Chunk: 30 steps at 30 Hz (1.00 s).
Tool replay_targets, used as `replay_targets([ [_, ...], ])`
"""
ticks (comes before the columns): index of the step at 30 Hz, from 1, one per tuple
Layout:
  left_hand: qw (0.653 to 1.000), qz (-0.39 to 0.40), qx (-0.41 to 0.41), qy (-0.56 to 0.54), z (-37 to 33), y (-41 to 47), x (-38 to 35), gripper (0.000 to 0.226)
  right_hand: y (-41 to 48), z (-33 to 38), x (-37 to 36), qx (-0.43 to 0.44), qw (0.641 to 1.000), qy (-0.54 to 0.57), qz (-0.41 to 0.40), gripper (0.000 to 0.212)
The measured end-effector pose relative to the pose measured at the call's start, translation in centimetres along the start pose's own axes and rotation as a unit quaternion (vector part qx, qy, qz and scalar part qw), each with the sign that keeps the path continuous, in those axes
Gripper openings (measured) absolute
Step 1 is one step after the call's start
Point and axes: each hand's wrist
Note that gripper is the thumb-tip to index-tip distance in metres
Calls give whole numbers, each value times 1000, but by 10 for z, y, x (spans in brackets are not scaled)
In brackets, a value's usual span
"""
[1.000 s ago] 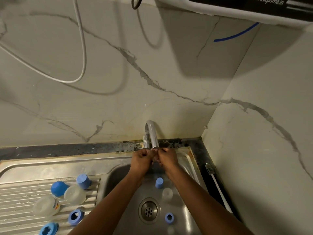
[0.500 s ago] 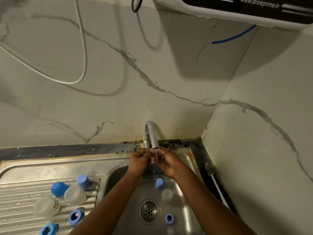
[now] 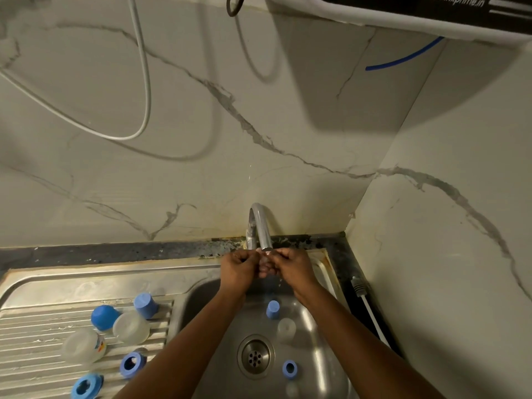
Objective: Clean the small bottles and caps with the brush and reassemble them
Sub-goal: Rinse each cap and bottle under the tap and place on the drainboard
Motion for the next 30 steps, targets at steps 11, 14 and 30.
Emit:
replay_targets([
  [11,999,-28,24,-12,4,2,12,31,-18,7,2,8,985,101,142,21],
  [14,998,-13,35,-41,4,-1,14,31,-15,9,2,4,992,73,107,18],
  [30,998,25,60,-20,3,6,21,20,-8,16,-4,-90,974,167,125,11],
])
Point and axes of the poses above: each hand's wrist, its own y-axis towards the middle knuckle, its own x-axis out of the back of the hand, z = x × y, and after that the axes turned 7 degrees about -x, right-handed
